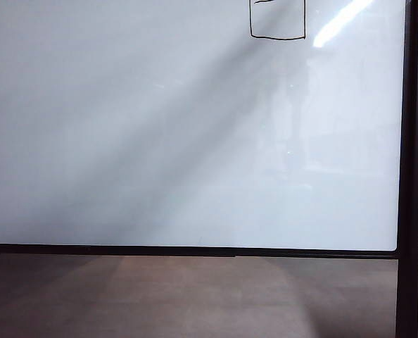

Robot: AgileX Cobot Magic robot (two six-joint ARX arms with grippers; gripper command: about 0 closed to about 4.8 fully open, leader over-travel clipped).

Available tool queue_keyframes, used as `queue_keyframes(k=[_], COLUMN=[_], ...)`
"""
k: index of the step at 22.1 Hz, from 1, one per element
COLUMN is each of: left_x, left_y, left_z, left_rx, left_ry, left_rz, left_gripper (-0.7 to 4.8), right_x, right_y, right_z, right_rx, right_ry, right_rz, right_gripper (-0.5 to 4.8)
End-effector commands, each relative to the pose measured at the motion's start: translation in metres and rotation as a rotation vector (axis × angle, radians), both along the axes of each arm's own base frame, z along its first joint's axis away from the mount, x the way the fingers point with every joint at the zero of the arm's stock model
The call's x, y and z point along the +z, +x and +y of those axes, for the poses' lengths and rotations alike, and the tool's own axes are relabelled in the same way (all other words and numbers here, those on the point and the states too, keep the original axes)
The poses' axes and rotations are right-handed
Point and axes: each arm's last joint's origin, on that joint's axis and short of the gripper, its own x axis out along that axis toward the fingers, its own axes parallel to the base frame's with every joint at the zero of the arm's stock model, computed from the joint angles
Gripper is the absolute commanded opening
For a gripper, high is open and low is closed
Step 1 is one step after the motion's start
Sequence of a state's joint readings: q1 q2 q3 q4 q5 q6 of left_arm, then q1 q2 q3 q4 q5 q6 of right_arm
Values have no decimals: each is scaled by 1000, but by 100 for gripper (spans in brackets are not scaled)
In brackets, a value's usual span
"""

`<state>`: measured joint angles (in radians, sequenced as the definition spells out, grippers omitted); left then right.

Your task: Reach to the right to find the marker pen, pick it up, and write the number 8 on the whiteboard.

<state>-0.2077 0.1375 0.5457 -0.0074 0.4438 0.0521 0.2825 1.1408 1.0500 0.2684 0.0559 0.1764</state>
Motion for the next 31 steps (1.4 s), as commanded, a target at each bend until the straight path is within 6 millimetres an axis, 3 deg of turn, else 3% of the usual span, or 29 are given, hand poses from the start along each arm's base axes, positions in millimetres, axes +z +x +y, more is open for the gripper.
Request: queue_keyframes(k=[1, 9, 14, 21, 31], left_x=[-24, -97, -127, -157, -162], left_y=[10, 33, 45, 54, 54], left_z=[-1, 1, 4, 9, 10], left_rx=[38, 139, 236, 443, 466], left_ry=[-1, 8, -4, -26, -14], left_rz=[55, 173, 230, 348, 398], left_gripper=[-5, -5, -5, -5, -5], right_x=[8, 24, 24, 19, 11], right_y=[-15, -47, -61, -68, -71], right_z=[-1, -6, -9, -8, 5], right_rx=[23, 44, 49, 77, 114], right_ry=[11, 19, 6, -3, 0], right_rz=[-34, -70, -28, -6, 5], right_gripper=[-5, -5, -5, -5, -5])
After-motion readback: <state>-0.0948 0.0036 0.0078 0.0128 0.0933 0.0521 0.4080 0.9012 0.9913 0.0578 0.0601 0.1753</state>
